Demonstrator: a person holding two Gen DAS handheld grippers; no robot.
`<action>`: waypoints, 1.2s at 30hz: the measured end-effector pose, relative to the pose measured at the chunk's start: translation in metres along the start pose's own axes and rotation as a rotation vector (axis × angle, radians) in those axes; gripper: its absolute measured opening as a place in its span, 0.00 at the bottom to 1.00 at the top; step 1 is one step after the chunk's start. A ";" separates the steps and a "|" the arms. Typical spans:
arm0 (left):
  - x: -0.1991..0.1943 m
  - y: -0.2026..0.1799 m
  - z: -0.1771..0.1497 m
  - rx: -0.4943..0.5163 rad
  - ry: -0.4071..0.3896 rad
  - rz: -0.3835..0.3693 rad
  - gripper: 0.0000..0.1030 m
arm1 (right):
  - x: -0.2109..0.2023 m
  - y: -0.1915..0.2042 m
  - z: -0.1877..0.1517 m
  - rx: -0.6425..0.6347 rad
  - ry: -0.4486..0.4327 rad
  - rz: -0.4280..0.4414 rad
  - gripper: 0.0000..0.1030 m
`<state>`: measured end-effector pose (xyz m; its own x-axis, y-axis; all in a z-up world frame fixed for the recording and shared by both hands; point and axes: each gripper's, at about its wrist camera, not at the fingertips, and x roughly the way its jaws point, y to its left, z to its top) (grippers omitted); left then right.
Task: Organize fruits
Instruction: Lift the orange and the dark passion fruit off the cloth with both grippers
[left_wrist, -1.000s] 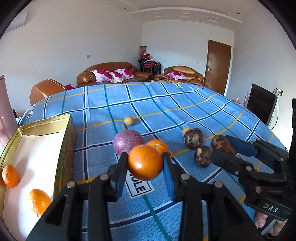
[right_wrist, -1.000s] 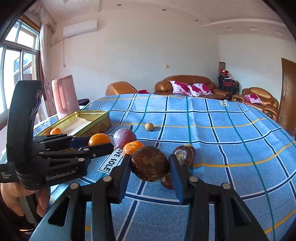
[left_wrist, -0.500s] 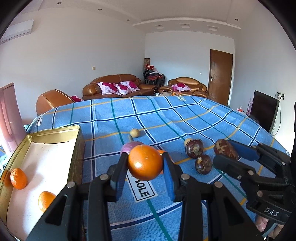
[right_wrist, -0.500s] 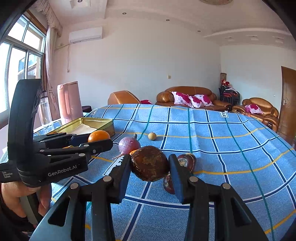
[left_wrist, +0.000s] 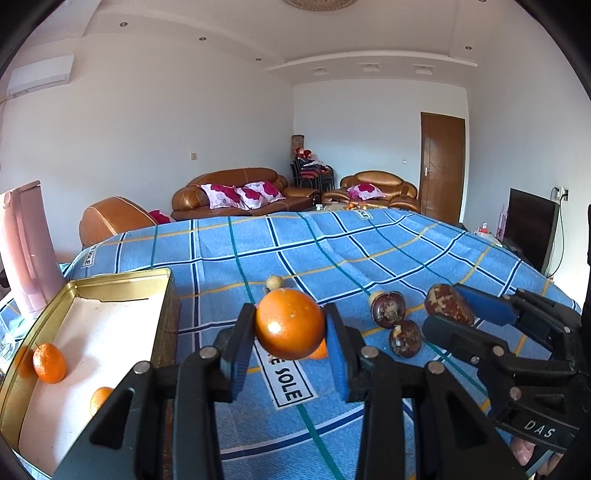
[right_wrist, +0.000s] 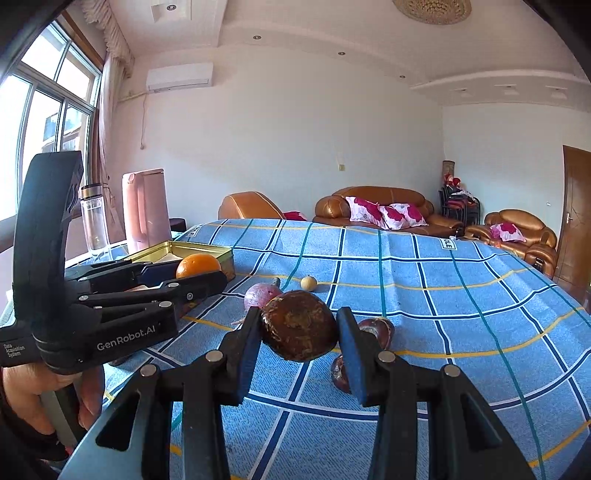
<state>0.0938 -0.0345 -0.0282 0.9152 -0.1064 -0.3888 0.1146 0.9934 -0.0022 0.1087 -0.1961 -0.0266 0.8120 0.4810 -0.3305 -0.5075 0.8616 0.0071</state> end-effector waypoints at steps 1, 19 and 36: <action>-0.001 0.000 0.000 -0.001 -0.004 0.002 0.37 | -0.001 0.000 0.000 -0.002 -0.003 0.000 0.42; -0.015 -0.004 -0.001 0.023 -0.076 0.026 0.37 | -0.010 0.007 0.002 -0.029 -0.051 -0.001 0.42; -0.024 -0.011 -0.002 0.062 -0.120 0.052 0.37 | -0.023 0.009 0.011 -0.059 -0.131 -0.025 0.42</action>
<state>0.0697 -0.0433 -0.0211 0.9598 -0.0633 -0.2736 0.0864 0.9936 0.0734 0.0892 -0.1978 -0.0087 0.8533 0.4799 -0.2036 -0.4996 0.8644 -0.0564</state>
